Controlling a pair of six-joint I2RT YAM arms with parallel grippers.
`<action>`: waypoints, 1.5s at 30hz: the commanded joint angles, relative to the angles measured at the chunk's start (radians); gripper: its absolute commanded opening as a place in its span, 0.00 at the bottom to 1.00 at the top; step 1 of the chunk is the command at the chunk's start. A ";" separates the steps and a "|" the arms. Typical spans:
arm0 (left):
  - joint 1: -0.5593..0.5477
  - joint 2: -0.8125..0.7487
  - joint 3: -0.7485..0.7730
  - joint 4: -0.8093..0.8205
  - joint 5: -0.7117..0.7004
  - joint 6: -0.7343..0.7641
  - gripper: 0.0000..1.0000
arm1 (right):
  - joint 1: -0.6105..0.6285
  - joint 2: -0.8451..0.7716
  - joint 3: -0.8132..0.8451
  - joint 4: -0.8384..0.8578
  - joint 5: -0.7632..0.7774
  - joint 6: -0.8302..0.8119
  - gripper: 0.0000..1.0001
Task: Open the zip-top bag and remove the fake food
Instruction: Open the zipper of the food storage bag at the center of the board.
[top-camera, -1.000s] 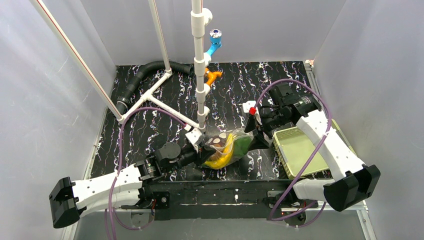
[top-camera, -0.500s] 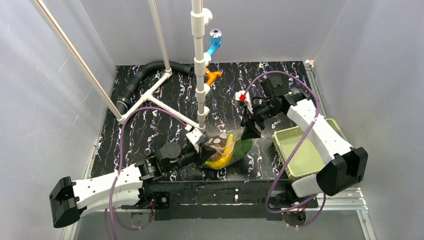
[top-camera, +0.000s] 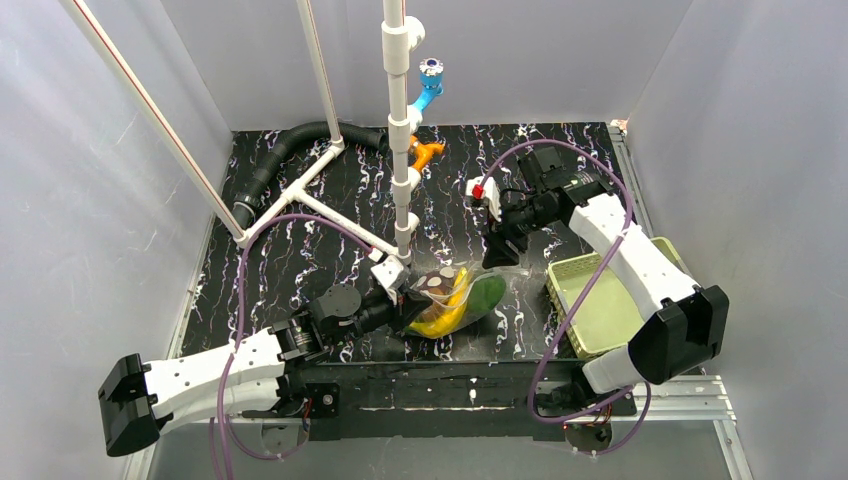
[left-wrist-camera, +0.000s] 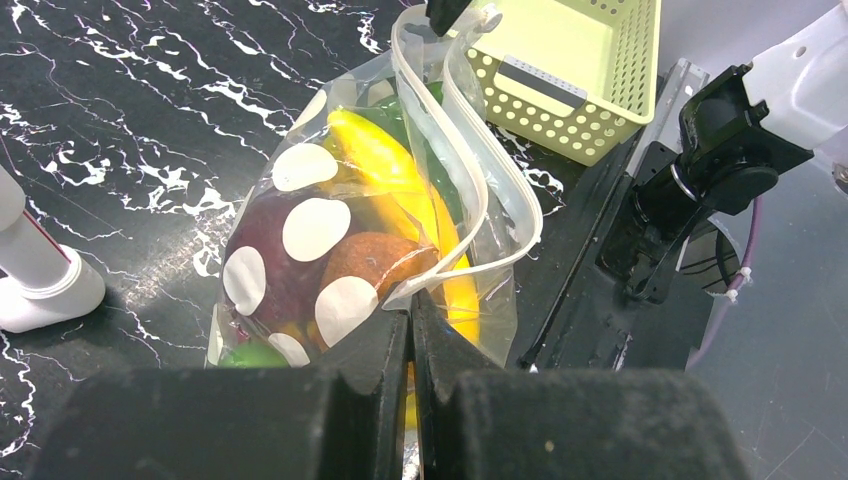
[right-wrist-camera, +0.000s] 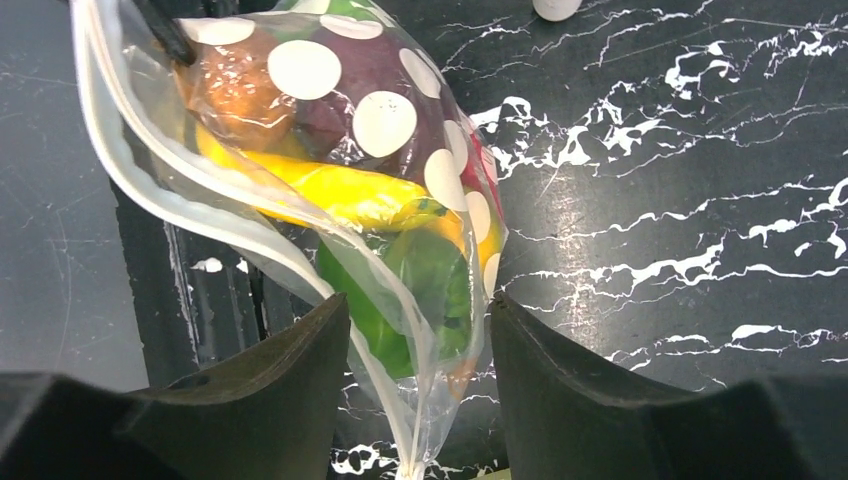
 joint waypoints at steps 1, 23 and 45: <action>0.001 -0.019 0.027 0.015 -0.001 0.008 0.00 | 0.006 0.019 0.001 0.033 0.035 0.010 0.58; 0.000 -0.039 0.024 0.003 -0.013 0.016 0.00 | 0.083 0.044 -0.056 -0.041 0.006 -0.123 0.51; 0.000 -0.051 -0.008 0.027 0.003 -0.038 0.00 | 0.120 0.004 0.026 0.036 0.132 -0.083 0.01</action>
